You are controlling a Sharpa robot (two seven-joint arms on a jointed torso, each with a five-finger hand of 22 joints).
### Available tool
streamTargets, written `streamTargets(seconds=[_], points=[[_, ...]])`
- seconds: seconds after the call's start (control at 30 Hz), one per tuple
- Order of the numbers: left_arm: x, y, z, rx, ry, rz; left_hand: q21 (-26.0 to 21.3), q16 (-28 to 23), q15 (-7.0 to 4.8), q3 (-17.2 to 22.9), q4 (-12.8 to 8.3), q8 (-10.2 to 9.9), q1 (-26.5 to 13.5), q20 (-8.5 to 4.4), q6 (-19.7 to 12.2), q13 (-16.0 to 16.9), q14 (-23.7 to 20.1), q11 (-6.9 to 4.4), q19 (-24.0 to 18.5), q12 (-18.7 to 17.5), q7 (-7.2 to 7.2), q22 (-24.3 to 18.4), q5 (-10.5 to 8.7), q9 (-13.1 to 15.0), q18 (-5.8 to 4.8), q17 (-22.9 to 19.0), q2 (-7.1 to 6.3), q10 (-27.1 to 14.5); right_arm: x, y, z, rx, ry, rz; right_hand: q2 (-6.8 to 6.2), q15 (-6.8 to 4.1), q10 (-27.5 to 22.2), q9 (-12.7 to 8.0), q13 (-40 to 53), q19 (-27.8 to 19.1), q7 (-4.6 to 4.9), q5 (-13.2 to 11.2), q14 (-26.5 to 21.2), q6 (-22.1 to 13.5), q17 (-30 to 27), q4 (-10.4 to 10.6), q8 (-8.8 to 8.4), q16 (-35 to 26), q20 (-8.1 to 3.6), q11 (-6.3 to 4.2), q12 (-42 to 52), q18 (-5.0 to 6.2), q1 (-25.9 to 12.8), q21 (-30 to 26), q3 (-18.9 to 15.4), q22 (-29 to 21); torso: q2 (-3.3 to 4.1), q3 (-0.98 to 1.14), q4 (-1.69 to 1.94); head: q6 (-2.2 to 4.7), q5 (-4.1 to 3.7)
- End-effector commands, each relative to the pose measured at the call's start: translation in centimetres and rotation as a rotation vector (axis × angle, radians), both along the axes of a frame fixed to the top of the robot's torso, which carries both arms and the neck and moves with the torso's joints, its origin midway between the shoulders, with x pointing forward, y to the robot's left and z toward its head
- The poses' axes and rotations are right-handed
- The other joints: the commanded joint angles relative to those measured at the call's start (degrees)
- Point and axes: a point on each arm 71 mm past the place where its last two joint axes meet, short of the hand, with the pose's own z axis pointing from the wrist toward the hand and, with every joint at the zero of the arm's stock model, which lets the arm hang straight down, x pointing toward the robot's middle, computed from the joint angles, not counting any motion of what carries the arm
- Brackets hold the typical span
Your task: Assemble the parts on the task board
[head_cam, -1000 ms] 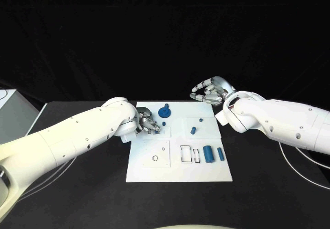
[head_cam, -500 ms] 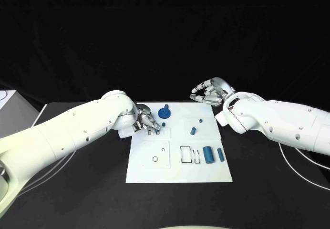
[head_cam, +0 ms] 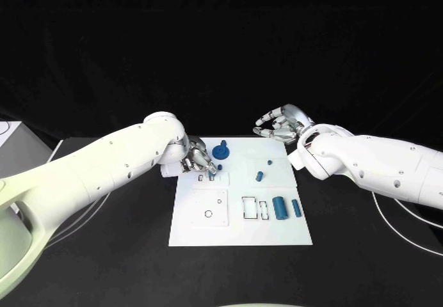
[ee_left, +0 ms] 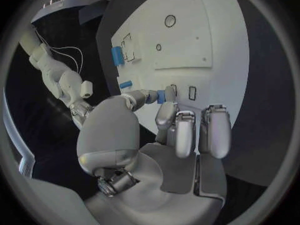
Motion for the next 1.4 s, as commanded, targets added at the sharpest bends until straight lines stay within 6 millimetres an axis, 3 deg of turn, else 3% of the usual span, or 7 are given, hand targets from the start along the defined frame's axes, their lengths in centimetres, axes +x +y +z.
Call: streamTargets(seconds=[0.03, 0.47, 1.4], points=[[-0.1, -0.2, -0.2, 0.068, 0.043, -0.065, -0.07, 0.25, 0.45, 11.07, -11.18, -0.3, 1.45, 0.22, 0.94, 0.63, 5.86, -0.01, -0.26, 0.32, -0.23, 3.22, 0.83, 0.05, -0.6, 15.09, 0.58, 0.0, 0.0, 0.3, 0.0, -0.008, 0.0, 0.019, -0.26, 0.18, 5.68, 0.06, 14.68, 4.3, -0.01, -0.18, 5.2, -0.33, 11.77, -0.04, -0.28, -0.08, 0.22, 0.28, 0.18, 0.19, -0.54, -0.3, 0.43, 12.42, -0.09, -0.02, 0.02, -0.05, -0.01], [0.4, -0.9, -0.3, 0.13, 0.04, -0.084, 0.32, 0.25, 0.29, 10.42, -11.65, -1.02, 1.11, 0.22, 2.33, 2.14, 5.86, -0.21, 0.14, 1.41, -0.48, 3.98, 5.21, 0.49, -0.73, 15.09, 0.0, 0.93, 0.0, 0.6, 0.0, -0.006, -0.004, 0.023, -0.26, 0.18, 5.68, 0.06, 14.68, 4.3, -0.01, -0.18, 5.2, -0.33, 11.77, -0.04, -0.28, -0.08, 0.22, 0.28, 0.18, 0.19, -0.54, -0.3, 0.43, 12.42, -0.15, -0.02, 0.06, -0.3, 0.25], [0.5, -1.6, -0.5, 0.145, -0.012, -0.071, 0.46, 0.25, 0.23, 10.21, -11.75, -0.96, 1.05, 0.17, 2.57, 2.73, 5.86, -0.27, 0.32, 1.85, -0.55, 4.27, 6.05, 0.78, -0.79, 15.09, -0.12, 1.23, 0.0, 0.7, 0.0, -0.005, -0.004, 0.026, -0.45, 0.19, 5.66, 0.25, 14.67, 4.27, -0.01, -0.12, 5.19, -0.41, 11.73, -0.09, -0.3, -0.1, 0.23, 0.28, 0.15, 0.21, -0.82, -0.4, 0.78, 12.38, -0.19, -0.11, 0.18, -0.81, 0.22]])
